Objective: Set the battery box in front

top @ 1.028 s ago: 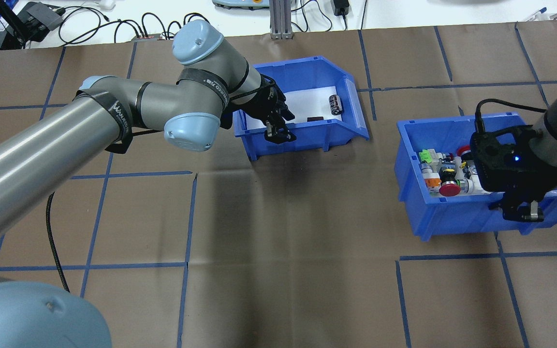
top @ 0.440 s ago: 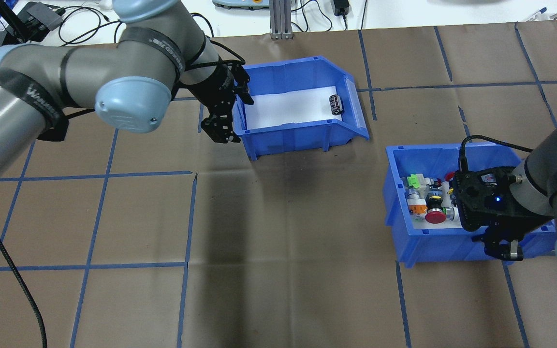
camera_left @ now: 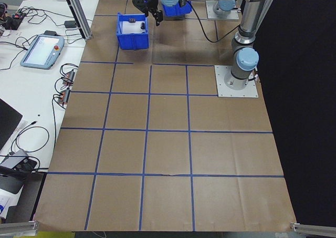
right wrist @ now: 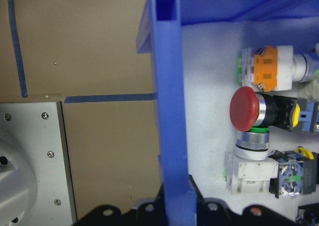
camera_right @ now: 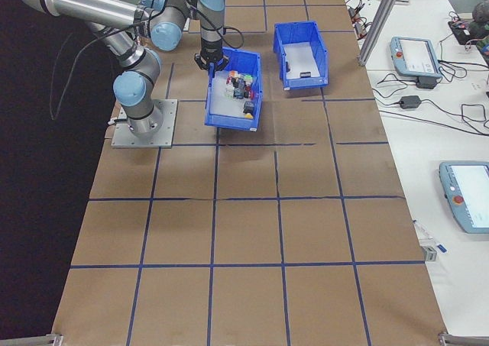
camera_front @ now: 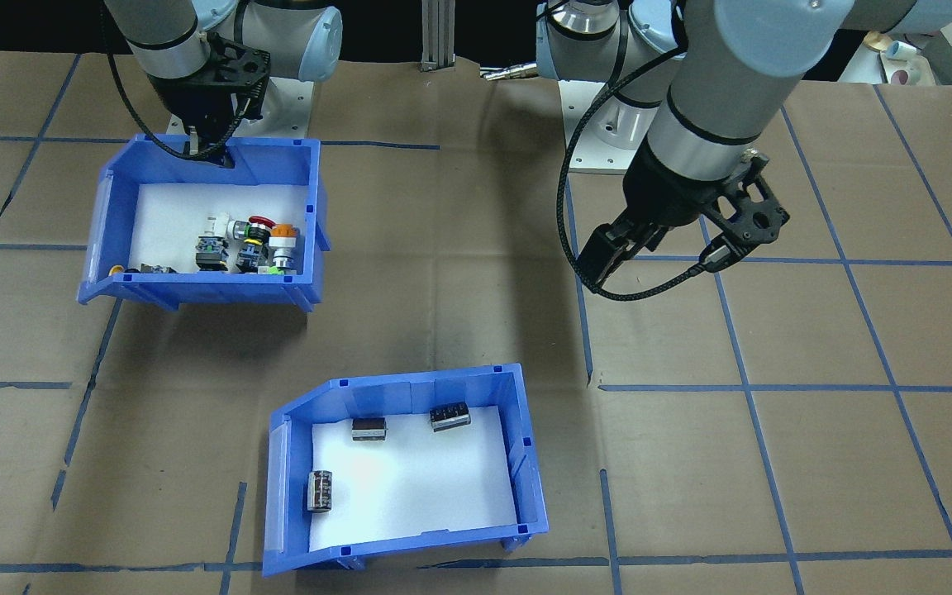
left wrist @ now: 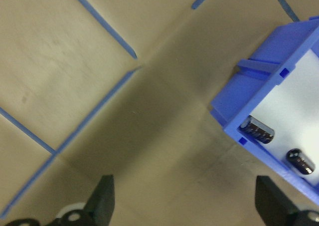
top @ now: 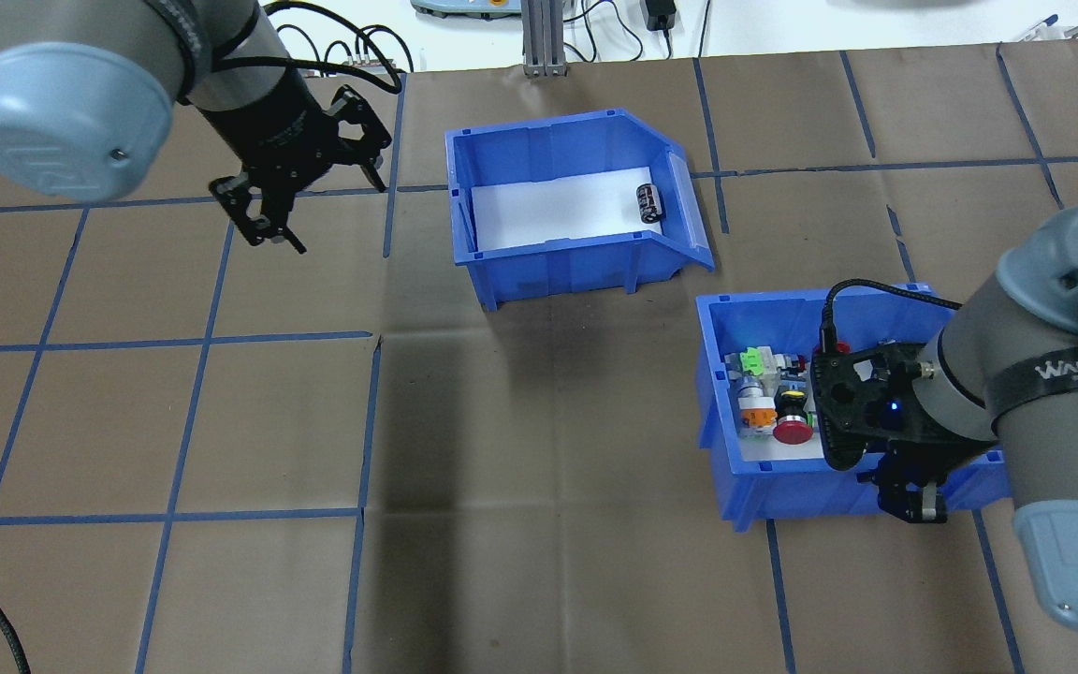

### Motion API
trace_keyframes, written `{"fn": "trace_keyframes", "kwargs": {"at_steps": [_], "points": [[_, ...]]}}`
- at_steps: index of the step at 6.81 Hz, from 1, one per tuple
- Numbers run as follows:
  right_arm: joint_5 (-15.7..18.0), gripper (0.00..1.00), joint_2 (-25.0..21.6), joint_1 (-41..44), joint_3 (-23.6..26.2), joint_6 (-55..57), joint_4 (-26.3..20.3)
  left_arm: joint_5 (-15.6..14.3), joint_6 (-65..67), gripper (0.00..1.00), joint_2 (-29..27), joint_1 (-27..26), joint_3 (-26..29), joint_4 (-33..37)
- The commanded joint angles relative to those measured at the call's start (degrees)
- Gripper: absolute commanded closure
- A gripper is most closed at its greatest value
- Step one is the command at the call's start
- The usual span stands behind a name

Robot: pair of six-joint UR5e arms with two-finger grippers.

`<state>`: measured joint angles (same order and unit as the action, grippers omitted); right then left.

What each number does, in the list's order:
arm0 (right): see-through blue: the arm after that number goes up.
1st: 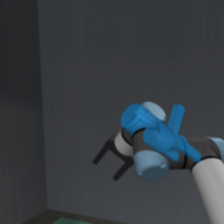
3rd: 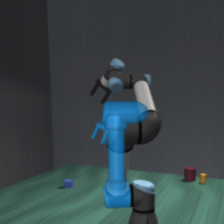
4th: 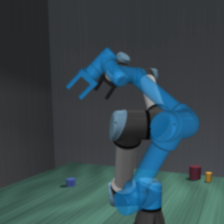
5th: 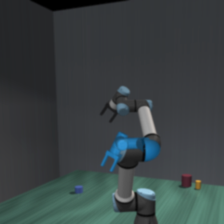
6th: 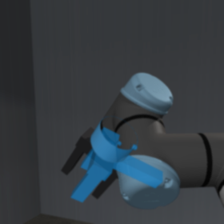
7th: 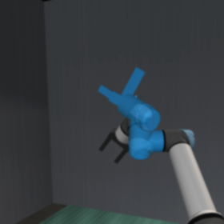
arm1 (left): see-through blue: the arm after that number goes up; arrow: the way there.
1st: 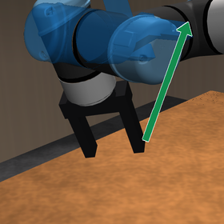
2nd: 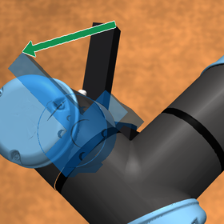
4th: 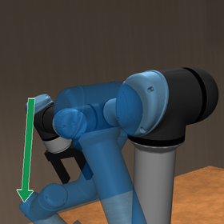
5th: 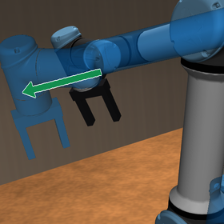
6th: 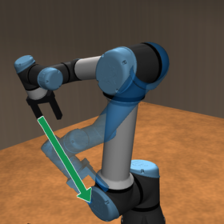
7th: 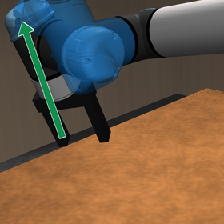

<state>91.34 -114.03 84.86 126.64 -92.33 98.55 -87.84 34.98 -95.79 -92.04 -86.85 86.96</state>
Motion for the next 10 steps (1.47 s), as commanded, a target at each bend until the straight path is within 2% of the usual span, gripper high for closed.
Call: {"fn": "trace_keyframes", "kwargs": {"at_steps": [1, 2, 3, 4, 6, 7, 9, 10], "points": [[-0.02, 0.93, 0.13, 8.26, 1.76, 8.43, 4.26, -5.22, -28.6, 0.02, 2.36, 2.29, 1.68, 1.82], [-0.02, 0.93, 1.0, 12.3, 1.95, 12.66, 5.94, -5.41, -38.58, 0.01, 2.54, 2.65, 2.29, 1.64], [-0.02, 0.93, 2.75, 17.22, 1.95, 17.92, 9.09, -5.24, -40.85, 0.01, 3.58, 2.65, 1.95, 2.5], [0.07, 0.93, 5.46, 21.96, 1.86, 23.54, 13.3, -5.06, -40.87, 0.01, 5.68, 2.65, 1.16, 4.51], [0.15, 0.93, 13.01, 31.11, 1.6, 32.52, 24.97, -4.71, -40.96, 0.01, 8.42, 2.65, 0.36, 10.04], [0.15, 0.93, 15.22, 33.59, 1.51, 34.21, 28.68, -4.36, -40.18, 0.01, 9.82, 2.65, 0.02, 11.64], [0.15, 0.93, 18.83, 35.8, 1.51, 35.11, 33.09, -4.27, -39.56, 0.01, 13.68, 2.65, -5.31, 11.4], [0.15, 0.92, 19.98, 36.68, 1.51, 36.85, 33.46, -4.36, -39.73, 0.01, 13.96, 2.57, -6.57, 9.3]]}}
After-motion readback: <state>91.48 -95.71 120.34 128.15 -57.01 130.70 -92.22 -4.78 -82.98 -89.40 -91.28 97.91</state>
